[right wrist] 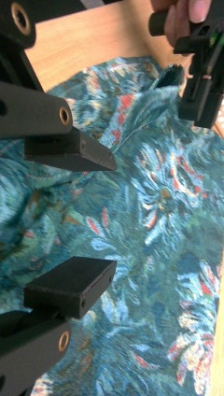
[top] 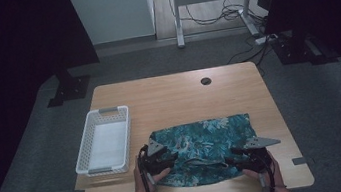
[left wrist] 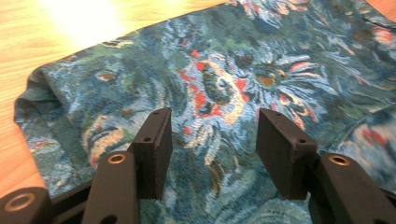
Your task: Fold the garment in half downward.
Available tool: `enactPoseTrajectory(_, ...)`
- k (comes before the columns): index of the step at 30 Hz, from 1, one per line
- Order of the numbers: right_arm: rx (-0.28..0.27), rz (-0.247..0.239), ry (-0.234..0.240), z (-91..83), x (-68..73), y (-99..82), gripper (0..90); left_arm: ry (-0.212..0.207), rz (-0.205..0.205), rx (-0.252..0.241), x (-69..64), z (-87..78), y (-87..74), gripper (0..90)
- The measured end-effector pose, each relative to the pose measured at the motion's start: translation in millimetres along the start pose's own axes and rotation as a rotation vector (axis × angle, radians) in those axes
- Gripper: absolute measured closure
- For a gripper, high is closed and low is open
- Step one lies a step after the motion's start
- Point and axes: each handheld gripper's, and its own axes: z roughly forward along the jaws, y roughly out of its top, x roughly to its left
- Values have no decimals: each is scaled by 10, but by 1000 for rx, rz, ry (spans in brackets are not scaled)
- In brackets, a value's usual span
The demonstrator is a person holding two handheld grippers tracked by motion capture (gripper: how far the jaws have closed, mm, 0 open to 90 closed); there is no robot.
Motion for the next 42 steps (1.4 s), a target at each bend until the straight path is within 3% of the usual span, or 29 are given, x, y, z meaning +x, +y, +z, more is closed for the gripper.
enactPoseTrajectory(11, 65, -61, 13, -58, 144, -82, 430, -11, 14, 21, -52, -20, -64, 433)
enactPoseTrajectory(20, 98, -91, -1, 47, 288, -35, 391, 19, -1, 36, 26, -76, -151, 428)
enactPoseTrajectory(23, 110, -108, -4, 129, 404, 15, 371, 23, -5, 42, 45, -80, -184, 428)
enactPoseTrajectory(25, 144, -120, -38, 212, 496, 54, 359, 22, -5, 49, 52, -73, -207, 427)
enactPoseTrajectory(42, 216, -215, 40, 938, 1183, 224, 311, 12, -11, 46, 71, -69, -277, 422)
